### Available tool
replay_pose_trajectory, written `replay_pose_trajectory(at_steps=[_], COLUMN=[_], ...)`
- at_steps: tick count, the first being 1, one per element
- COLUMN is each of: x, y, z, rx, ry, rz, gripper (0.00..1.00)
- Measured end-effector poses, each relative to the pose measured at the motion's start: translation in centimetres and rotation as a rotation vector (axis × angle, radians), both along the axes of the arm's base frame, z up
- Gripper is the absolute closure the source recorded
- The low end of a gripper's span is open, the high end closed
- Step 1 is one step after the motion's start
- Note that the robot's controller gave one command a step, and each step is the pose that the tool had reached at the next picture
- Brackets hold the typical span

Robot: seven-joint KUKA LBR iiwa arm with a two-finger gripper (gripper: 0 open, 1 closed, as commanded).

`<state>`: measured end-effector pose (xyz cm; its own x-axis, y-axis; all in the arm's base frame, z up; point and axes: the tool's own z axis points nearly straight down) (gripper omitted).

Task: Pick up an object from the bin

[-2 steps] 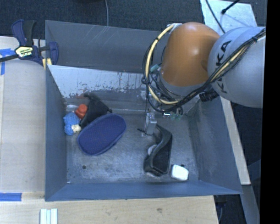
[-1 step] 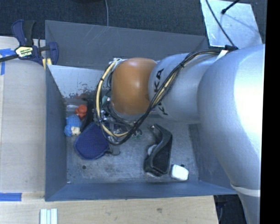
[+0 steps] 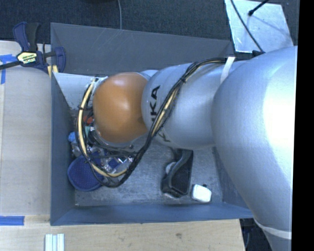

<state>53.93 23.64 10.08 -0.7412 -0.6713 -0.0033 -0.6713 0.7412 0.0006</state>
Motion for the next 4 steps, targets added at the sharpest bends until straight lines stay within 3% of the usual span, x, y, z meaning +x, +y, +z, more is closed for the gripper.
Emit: replay_pose_trajectory(at_steps=[1, 2, 3, 4], x=[6.3, 5.6, -0.9, -0.8], y=[-3.9, -0.1, 0.7, 0.7], z=[0.0, -3.0, -2.9, -2.8], rx=[-0.003, -0.007, -0.003, -0.003], ry=[-0.004, 0.001, -0.003, -0.004], rz=[0.514, 0.919, 1.333, 1.329], gripper=[0.0, 0.0, 0.0, 1.0])
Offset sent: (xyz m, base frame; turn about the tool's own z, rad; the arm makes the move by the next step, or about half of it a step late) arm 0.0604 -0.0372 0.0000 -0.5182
